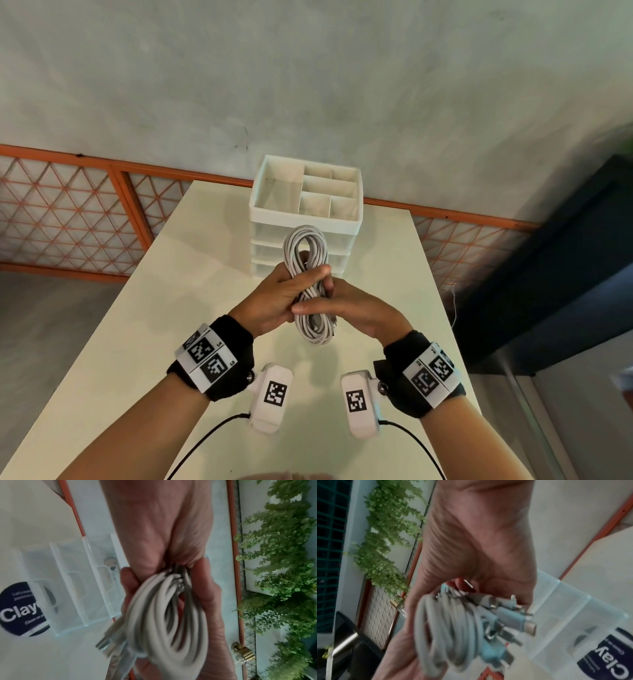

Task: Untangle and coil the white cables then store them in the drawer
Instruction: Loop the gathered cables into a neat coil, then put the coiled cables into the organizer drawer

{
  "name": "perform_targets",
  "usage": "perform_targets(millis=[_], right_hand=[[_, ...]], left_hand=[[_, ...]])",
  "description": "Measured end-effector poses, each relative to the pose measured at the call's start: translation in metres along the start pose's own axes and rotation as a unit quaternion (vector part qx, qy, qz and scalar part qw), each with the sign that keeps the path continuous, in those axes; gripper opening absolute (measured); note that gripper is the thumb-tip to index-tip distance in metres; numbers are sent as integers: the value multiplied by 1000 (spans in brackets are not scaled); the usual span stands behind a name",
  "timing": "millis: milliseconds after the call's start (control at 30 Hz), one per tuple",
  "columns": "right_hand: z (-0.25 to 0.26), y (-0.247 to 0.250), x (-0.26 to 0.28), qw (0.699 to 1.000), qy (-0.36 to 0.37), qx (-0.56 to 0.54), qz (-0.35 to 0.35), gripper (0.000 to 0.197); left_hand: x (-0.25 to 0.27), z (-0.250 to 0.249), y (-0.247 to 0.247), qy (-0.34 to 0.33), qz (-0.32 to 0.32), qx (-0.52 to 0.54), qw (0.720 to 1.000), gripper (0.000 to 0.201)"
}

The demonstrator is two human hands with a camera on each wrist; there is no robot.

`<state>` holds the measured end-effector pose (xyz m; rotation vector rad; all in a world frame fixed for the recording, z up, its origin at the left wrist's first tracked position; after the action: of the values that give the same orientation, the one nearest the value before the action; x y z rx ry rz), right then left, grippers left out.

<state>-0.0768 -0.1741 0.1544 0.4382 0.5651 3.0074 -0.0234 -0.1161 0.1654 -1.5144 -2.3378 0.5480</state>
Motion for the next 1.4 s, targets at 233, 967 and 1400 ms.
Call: perform_targets(millis=[233,967,1400], right_hand=[[-5,-2,0,998,-44,33,1,40],[-11,-24,2,981,-31,190,-9,25],[-7,-15,16,997,39,63,22,12]], left_hand=[[-5,-12,6,-28,0,-28,999,13],[-17,7,24,23,-197,222,955,33],[-19,-2,11,1,-63,270,961,25]])
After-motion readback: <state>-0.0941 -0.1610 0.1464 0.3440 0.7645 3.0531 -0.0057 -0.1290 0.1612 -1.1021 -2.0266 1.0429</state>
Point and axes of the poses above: each hand's wrist, its own x-axis away from the middle knuckle, its own y-axis out of the back of the hand, z = x × y, the point moved 7 cm from there along -x, towards the middle knuckle, and after that the axes turned 14 degrees about x, right-handed, at the moved point
